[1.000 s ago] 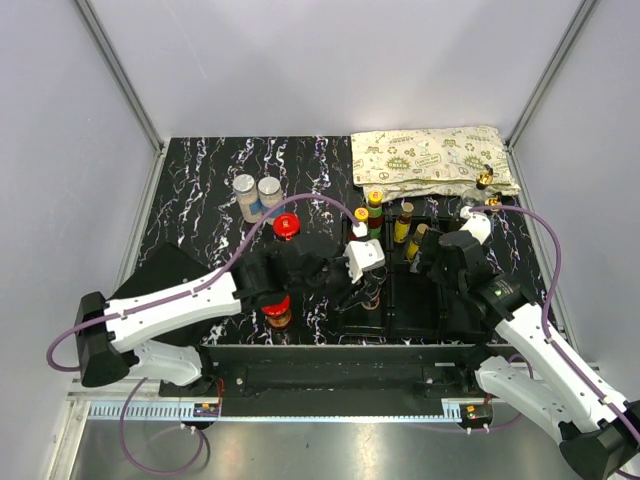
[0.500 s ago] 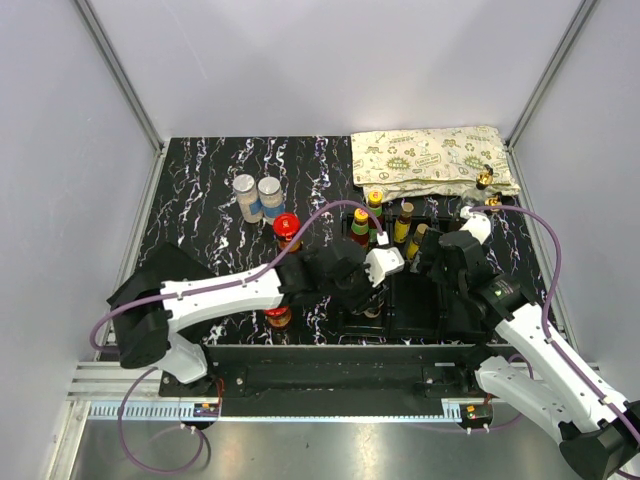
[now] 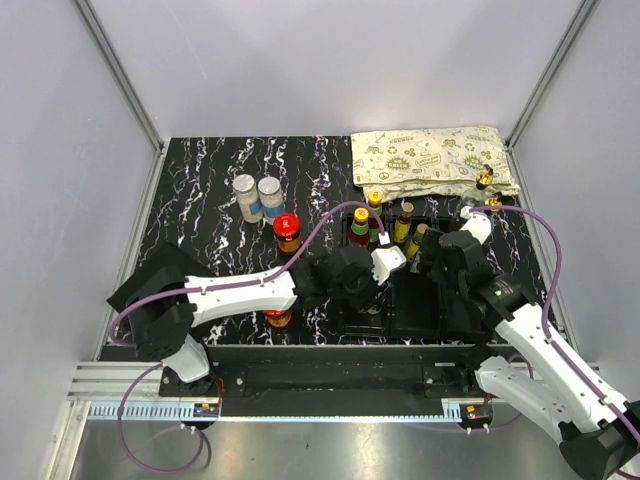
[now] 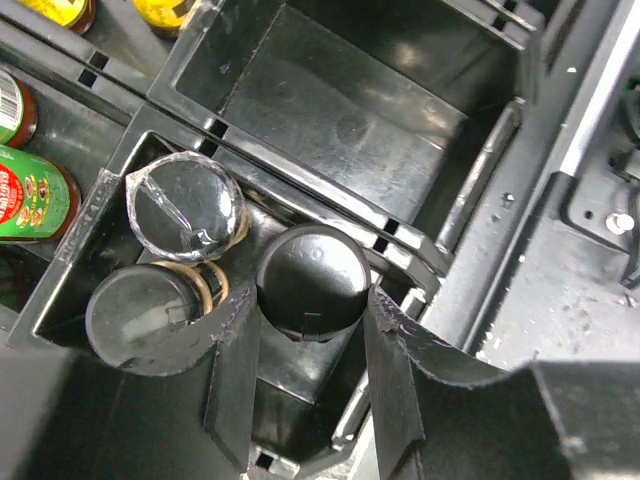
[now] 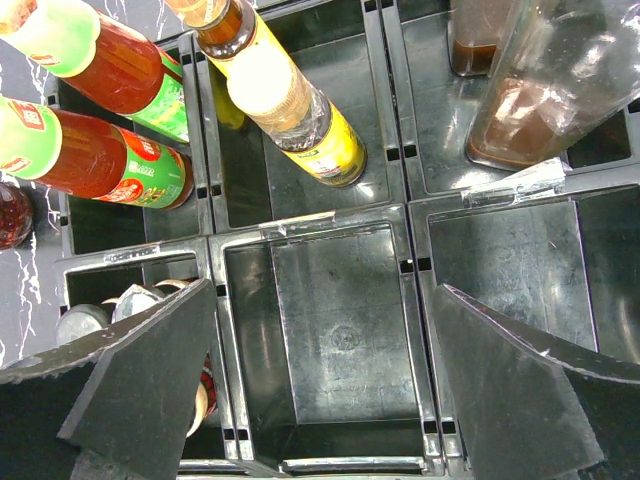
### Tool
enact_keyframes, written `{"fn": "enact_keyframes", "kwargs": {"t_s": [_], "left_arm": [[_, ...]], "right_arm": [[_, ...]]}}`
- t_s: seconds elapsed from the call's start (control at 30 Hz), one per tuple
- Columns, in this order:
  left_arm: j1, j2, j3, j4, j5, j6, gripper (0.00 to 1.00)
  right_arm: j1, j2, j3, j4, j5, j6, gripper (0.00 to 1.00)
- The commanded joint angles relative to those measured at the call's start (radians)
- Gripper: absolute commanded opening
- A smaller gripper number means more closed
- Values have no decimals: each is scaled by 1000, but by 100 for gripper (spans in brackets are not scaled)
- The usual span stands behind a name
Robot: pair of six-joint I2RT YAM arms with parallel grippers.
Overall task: Organize the condiment bottles
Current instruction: Place the bottle in the storage box, then pick up the bottle from the center of the board.
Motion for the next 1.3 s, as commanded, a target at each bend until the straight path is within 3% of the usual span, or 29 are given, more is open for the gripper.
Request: {"fn": "enact_keyframes", "kwargs": {"t_s": [0.0, 0.13, 0.4, 0.63, 0.87, 1.0, 1.17, 1.27], "left_arm": [[0, 25, -3, 89, -43, -37, 6], [0, 24, -19, 91, -96, -40, 11], [2, 16, -23, 77, -96, -35, 47], [0, 1, -16, 62, -104, -31, 70], [0, -111, -20, 39, -95, -35, 90], [-1, -191, -40, 27, -101, -37, 98], [0, -305, -63, -4, -138, -49, 99], [0, -360, -65, -62, -236, -86, 99]], "right_arm": [[-4, -11, 7, 20, 50, -4, 100], [-4, -12, 7, 20, 50, -4, 100], [-4, -6, 10, 20, 46, 2, 100], [-4, -24, 24, 8, 40, 2, 100], [-4, -43, 47, -18, 33, 4, 100], [-2, -57, 61, -21, 8, -1, 100], [-4, -49, 102, -17, -52, -17, 100], [-4, -6, 126, 29, -211, -100, 100]]}}
